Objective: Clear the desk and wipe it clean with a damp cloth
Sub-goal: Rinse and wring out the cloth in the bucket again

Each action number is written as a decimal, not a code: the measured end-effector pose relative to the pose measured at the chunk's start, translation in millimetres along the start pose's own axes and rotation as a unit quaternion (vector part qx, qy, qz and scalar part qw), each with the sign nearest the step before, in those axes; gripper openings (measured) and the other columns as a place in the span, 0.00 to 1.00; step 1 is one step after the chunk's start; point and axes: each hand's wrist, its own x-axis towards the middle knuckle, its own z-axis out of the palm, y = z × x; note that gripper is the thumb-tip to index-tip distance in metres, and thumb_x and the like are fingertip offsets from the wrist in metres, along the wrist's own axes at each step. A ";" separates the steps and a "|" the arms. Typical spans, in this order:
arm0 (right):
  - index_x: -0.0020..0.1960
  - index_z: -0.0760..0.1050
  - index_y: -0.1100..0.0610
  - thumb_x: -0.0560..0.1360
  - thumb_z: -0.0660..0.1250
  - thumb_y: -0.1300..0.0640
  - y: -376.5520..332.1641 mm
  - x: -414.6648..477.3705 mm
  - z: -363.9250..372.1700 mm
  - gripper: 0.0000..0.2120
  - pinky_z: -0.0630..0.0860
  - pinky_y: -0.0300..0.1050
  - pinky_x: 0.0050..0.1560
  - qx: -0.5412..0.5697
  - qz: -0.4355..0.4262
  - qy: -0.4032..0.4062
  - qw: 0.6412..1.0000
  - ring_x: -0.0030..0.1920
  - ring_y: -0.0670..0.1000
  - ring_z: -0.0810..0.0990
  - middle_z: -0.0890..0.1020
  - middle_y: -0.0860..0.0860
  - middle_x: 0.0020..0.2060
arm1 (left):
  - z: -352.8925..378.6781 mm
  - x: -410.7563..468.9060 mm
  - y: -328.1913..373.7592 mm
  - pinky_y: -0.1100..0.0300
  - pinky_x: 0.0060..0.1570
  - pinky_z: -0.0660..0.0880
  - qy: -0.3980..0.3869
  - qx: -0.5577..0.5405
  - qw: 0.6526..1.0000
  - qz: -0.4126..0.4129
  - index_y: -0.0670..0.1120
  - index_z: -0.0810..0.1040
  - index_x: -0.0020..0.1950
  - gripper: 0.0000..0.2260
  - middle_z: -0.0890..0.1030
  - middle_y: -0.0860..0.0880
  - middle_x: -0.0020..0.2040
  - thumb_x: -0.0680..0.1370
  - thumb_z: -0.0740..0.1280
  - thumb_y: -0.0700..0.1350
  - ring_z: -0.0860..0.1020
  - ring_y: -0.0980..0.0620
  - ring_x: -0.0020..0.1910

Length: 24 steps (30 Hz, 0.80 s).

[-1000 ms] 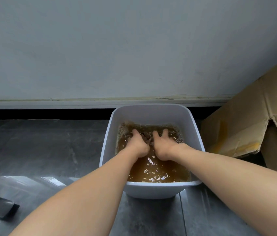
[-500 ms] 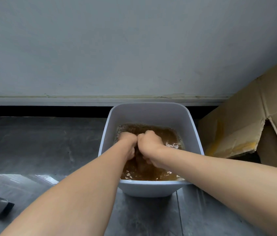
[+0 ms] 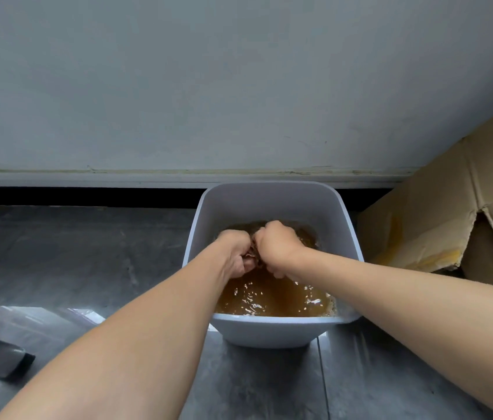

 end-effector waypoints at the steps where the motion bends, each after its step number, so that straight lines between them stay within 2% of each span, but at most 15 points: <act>1: 0.44 0.75 0.65 0.82 0.56 0.61 1.2 -0.4 -0.1 0.13 0.77 0.50 0.30 -0.025 -0.011 -0.019 0.999 0.33 0.61 0.80 0.80 0.63 0.37 | -2.7 -3.1 -1.0 0.72 0.13 0.56 0.005 0.013 1.000 0.001 0.43 0.67 0.32 0.19 0.66 0.50 0.15 0.83 0.51 0.36 0.63 0.55 0.10; 4: 0.51 0.73 0.62 0.84 0.56 0.60 12.7 8.7 -14.4 0.09 0.78 0.51 0.40 -0.143 -0.041 -0.051 0.988 0.40 0.61 0.80 0.80 0.63 0.51 | -3.7 -5.9 -2.4 0.72 0.14 0.58 0.033 0.047 0.998 0.000 0.41 0.71 0.38 0.15 0.71 0.47 0.18 0.83 0.53 0.37 0.68 0.54 0.12; 6: 0.61 0.74 0.61 0.86 0.54 0.55 20.0 17.0 -21.9 0.14 0.75 0.51 0.55 -0.195 -0.036 -0.089 0.976 0.55 0.62 0.79 0.78 0.62 0.62 | -0.6 0.5 -4.2 0.68 0.20 0.66 0.070 0.161 0.984 0.036 0.40 0.77 0.48 0.07 0.80 0.42 0.33 0.80 0.60 0.38 0.75 0.50 0.25; 7: 0.67 0.71 0.61 0.86 0.52 0.52 20.9 20.4 -23.4 0.17 0.72 0.50 0.61 -0.223 -0.035 -0.116 0.967 0.63 0.62 0.76 0.75 0.62 0.66 | 0.1 4.9 -4.2 0.64 0.28 0.73 0.079 0.237 0.966 0.069 0.39 0.78 0.53 0.09 0.81 0.41 0.44 0.76 0.64 0.41 0.78 0.47 0.35; 8: 0.71 0.68 0.61 0.86 0.52 0.51 21.0 23.1 -23.2 0.20 0.69 0.50 0.65 -0.251 -0.033 -0.139 0.957 0.68 0.62 0.73 0.72 0.63 0.69 | -0.8 10.2 -3.5 0.58 0.41 0.78 0.078 0.316 0.942 0.086 0.38 0.76 0.60 0.18 0.80 0.39 0.56 0.73 0.68 0.44 0.79 0.44 0.47; 9: 0.74 0.64 0.61 0.85 0.54 0.50 21.6 25.8 -21.8 0.21 0.68 0.51 0.67 -0.282 -0.033 -0.154 0.947 0.70 0.63 0.70 0.68 0.63 0.72 | -1.6 12.3 -3.4 0.53 0.56 0.77 0.078 0.384 0.915 0.093 0.37 0.71 0.69 0.29 0.72 0.37 0.68 0.71 0.70 0.48 0.76 0.40 0.60; 10: 0.76 0.60 0.60 0.84 0.56 0.51 23.0 29.1 -20.4 0.23 0.67 0.53 0.69 -0.305 -0.033 -0.161 0.938 0.71 0.64 0.69 0.64 0.64 0.73 | -0.8 12.1 -4.1 0.49 0.67 0.71 0.078 0.447 0.885 0.104 0.37 0.61 0.76 0.38 0.61 0.36 0.75 0.72 0.70 0.51 0.68 0.37 0.70; 11: 0.78 0.57 0.58 0.83 0.59 0.52 25.5 32.6 -18.7 0.26 0.68 0.55 0.70 -0.322 -0.034 -0.166 0.931 0.71 0.66 0.69 0.61 0.65 0.75 | 0.2 12.4 -4.8 0.47 0.73 0.63 0.076 0.502 0.852 0.125 0.38 0.52 0.79 0.42 0.52 0.37 0.79 0.74 0.70 0.54 0.60 0.36 0.75; 12: 0.79 0.55 0.57 0.82 0.61 0.54 28.0 34.6 -16.6 0.28 0.69 0.57 0.70 -0.334 -0.037 -0.168 0.927 0.70 0.67 0.69 0.60 0.65 0.75 | 1.3 12.1 -4.1 0.46 0.75 0.59 0.062 0.543 0.823 0.158 0.39 0.47 0.80 0.45 0.48 0.38 0.80 0.75 0.70 0.55 0.55 0.36 0.77; 13: 0.78 0.56 0.56 0.81 0.63 0.56 30.4 35.7 -14.0 0.29 0.71 0.58 0.69 -0.340 -0.046 -0.167 0.924 0.69 0.67 0.71 0.62 0.65 0.74 | 1.9 16.4 -3.5 0.45 0.76 0.58 0.038 0.574 0.797 0.183 0.41 0.46 0.81 0.46 0.48 0.40 0.80 0.74 0.70 0.56 0.54 0.37 0.78; 16: 0.76 0.61 0.57 0.79 0.66 0.61 34.4 33.2 -9.6 0.27 0.74 0.52 0.64 -0.346 -0.066 -0.168 0.921 0.65 0.63 0.75 0.71 0.61 0.68 | 2.5 23.6 -6.2 0.46 0.73 0.64 -0.044 0.639 0.749 0.167 0.43 0.52 0.80 0.46 0.57 0.42 0.79 0.70 0.74 0.54 0.61 0.40 0.76; 18: 0.75 0.62 0.60 0.79 0.65 0.64 36.6 29.4 -10.0 0.26 0.73 0.48 0.60 -0.345 -0.061 -0.172 0.921 0.66 0.61 0.75 0.73 0.61 0.68 | -0.6 27.3 -10.5 0.52 0.66 0.71 -0.045 0.673 0.719 0.166 0.41 0.65 0.73 0.31 0.70 0.42 0.72 0.73 0.72 0.48 0.72 0.42 0.68; 20: 0.72 0.66 0.62 0.79 0.62 0.66 39.3 26.3 -10.0 0.22 0.73 0.46 0.58 -0.341 -0.046 -0.175 0.922 0.65 0.59 0.76 0.75 0.60 0.67 | -5.3 25.6 -14.6 0.53 0.60 0.75 -0.033 0.696 0.695 0.180 0.43 0.72 0.65 0.16 0.77 0.43 0.64 0.77 0.65 0.40 0.77 0.43 0.60; 22: 0.68 0.71 0.63 0.80 0.61 0.67 39.8 23.6 -11.9 0.17 0.74 0.46 0.55 -0.330 -0.021 -0.172 0.928 0.63 0.59 0.77 0.76 0.60 0.65 | -8.7 24.2 -16.8 0.52 0.60 0.75 -0.036 0.721 0.674 0.159 0.43 0.73 0.61 0.12 0.77 0.43 0.60 0.78 0.62 0.37 0.77 0.42 0.58; 24: 0.67 0.72 0.65 0.80 0.60 0.67 36.1 21.4 -17.9 0.15 0.72 0.43 0.51 -0.289 -0.001 -0.162 0.943 0.62 0.59 0.78 0.77 0.59 0.63 | -8.8 22.2 -17.0 0.51 0.60 0.75 -0.047 0.731 0.668 0.128 0.43 0.73 0.60 0.10 0.77 0.43 0.61 0.78 0.61 0.38 0.77 0.42 0.58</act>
